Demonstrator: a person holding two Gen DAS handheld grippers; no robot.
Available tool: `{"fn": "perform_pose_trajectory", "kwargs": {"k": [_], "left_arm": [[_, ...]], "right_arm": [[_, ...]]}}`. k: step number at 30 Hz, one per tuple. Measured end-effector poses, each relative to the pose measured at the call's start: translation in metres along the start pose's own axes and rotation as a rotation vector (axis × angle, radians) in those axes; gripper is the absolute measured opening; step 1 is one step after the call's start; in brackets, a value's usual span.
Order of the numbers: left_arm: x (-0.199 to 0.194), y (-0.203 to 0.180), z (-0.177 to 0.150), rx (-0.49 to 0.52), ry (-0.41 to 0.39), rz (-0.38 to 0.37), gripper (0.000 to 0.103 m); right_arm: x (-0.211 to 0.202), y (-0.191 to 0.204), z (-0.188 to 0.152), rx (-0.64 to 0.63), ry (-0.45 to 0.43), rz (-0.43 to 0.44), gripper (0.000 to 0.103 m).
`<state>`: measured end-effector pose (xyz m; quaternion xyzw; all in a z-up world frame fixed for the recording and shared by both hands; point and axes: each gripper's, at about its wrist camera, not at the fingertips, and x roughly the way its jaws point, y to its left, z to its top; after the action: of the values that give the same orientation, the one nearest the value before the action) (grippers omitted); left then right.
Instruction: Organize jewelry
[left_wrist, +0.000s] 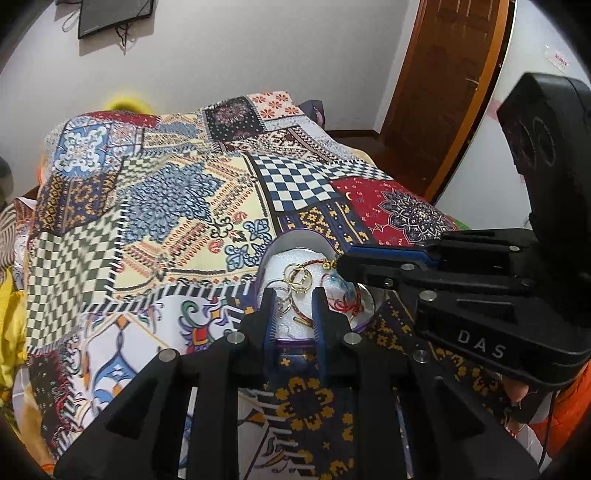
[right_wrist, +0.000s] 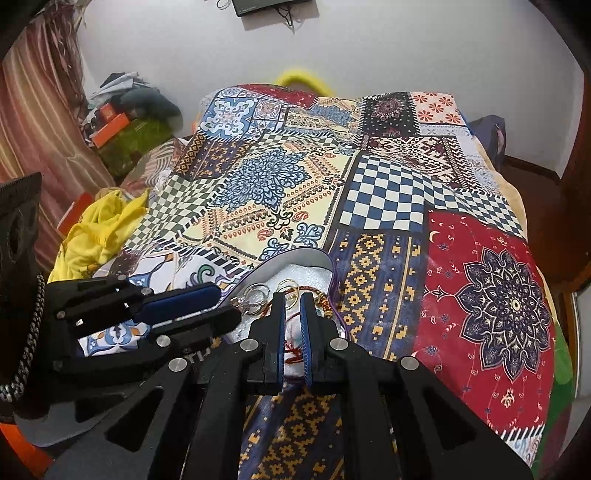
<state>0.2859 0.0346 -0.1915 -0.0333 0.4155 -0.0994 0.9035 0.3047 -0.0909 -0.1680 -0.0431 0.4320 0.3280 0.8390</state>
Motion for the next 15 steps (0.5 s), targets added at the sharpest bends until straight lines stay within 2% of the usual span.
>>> {"fn": "perform_pose_trajectory", "kwargs": {"k": [5,7,15], "left_arm": [[-0.03,0.0,0.002,-0.006,-0.048,0.031,0.017],[-0.046,-0.003,0.003,-0.004,-0.075,0.047,0.018],[-0.136,-0.027,0.004,0.018,-0.241,0.082,0.019]], "right_arm": [[-0.02,0.007,-0.002,-0.007,-0.032,-0.029,0.024],[-0.031,0.012,-0.002,-0.011,-0.055,-0.04,0.027],[-0.105,0.039,-0.006,-0.05,-0.204,-0.065,0.028]]}}
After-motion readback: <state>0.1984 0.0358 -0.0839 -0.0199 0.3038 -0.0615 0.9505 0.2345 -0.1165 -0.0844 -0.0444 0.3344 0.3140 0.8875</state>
